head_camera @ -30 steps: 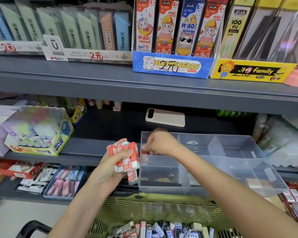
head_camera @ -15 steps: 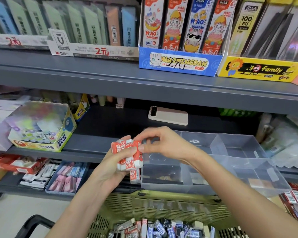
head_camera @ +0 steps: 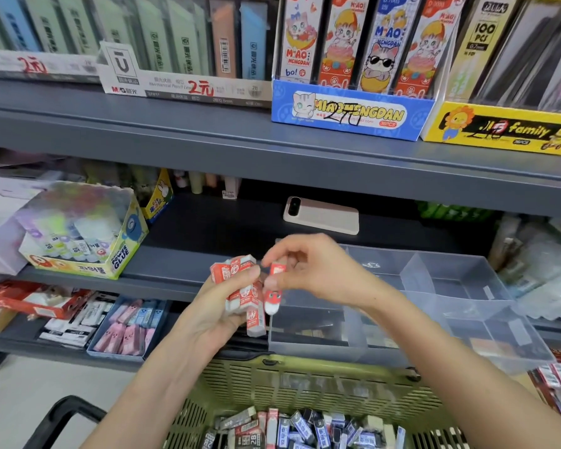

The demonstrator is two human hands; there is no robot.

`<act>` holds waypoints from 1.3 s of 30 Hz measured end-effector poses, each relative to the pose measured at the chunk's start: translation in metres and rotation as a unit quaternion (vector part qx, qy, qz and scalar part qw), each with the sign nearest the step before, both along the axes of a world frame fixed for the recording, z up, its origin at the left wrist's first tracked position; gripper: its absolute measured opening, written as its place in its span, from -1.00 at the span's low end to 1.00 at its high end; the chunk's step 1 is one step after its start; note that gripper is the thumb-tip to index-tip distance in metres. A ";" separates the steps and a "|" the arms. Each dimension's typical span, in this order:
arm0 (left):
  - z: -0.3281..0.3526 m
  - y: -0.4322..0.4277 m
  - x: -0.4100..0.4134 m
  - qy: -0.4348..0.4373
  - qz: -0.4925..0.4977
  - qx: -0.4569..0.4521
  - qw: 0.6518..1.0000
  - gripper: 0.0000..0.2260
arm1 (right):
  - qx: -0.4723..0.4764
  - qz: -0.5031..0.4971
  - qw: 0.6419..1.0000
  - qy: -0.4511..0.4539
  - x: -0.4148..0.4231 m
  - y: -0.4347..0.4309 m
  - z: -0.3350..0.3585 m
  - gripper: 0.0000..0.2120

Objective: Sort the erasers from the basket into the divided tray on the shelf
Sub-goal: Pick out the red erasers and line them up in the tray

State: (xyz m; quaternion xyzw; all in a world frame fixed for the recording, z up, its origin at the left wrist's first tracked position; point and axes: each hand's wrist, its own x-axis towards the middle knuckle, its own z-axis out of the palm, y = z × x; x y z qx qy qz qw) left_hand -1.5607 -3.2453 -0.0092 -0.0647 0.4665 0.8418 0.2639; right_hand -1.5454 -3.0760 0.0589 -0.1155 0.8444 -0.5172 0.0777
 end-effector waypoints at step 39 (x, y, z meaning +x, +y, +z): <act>0.009 -0.001 0.004 -0.061 0.101 0.084 0.989 -0.48 | 0.233 -0.149 0.961 0.011 0.006 -0.017 0.004 -0.52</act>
